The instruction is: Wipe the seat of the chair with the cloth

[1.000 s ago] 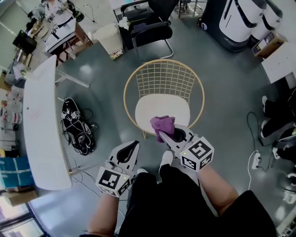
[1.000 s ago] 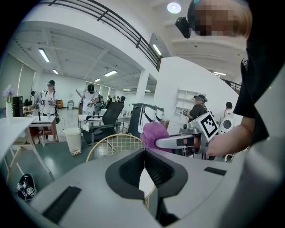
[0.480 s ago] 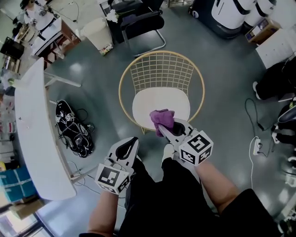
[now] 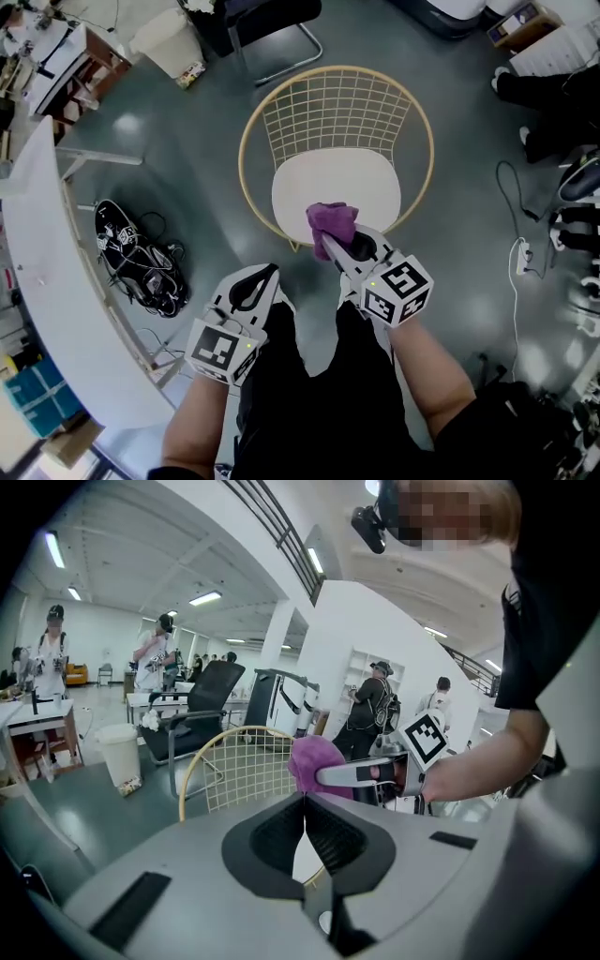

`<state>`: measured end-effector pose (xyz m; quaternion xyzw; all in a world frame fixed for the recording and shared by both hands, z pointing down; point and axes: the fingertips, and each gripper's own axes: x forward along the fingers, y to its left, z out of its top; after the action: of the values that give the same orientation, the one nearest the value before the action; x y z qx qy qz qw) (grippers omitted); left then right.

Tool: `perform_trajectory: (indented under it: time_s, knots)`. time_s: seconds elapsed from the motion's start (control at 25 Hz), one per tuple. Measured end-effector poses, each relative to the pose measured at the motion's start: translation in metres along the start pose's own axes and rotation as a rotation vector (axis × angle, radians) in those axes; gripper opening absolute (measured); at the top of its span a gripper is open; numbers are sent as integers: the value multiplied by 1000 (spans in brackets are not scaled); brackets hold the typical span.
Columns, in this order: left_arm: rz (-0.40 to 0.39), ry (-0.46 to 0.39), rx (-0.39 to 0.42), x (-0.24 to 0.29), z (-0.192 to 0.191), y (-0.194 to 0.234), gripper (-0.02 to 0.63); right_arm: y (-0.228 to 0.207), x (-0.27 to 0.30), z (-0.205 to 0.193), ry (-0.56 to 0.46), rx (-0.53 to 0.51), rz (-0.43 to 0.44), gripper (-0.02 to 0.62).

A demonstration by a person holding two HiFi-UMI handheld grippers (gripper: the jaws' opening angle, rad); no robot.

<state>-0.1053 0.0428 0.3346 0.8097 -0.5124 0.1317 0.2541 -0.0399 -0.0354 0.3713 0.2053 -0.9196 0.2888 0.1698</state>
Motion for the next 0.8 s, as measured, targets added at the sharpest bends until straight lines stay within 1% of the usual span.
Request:
perform_trajectory:
  time_s: [0.2,0.32,0.44,0.56,0.8]
  knots:
    - [-21,31,11,20,-39,36,18,-16,43,-39,48,18,-40,77]
    - [-38,29,8,38,-59,49,18,-28,66,-62,80,26,-56,77]
    - [-51,51,33,57,-82,62,18,-40,87,-86,106,35,-69,77]
    - [-47,67,47,76,-102,73,18,-55,106,-114,141,40,-73,77]
    - [-39,102,35,101,-140,90,18,-76,131,-168,207,65,-81,77]
